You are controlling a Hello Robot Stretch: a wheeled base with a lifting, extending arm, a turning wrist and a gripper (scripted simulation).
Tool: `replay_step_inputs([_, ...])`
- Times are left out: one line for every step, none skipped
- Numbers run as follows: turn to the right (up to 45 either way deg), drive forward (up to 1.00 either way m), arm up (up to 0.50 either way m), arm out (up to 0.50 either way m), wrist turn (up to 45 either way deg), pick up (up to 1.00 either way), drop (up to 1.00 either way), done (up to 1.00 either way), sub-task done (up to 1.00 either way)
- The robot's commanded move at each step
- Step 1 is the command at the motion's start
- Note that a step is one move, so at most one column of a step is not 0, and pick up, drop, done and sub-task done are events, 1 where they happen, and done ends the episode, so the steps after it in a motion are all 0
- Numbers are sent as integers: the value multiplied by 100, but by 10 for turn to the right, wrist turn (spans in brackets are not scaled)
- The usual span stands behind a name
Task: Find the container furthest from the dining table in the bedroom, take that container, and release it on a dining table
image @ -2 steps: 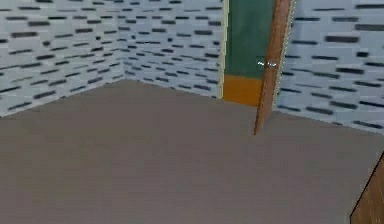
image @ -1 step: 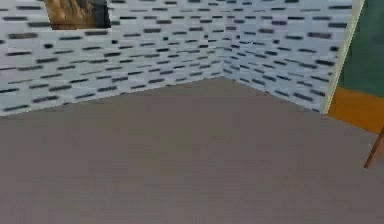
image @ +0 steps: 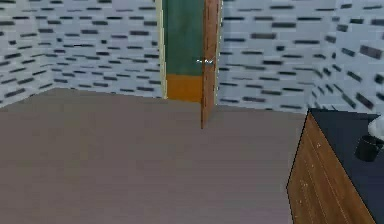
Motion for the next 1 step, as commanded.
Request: replay_step_inputs([180,0,0,0,0,0,0,0,0])
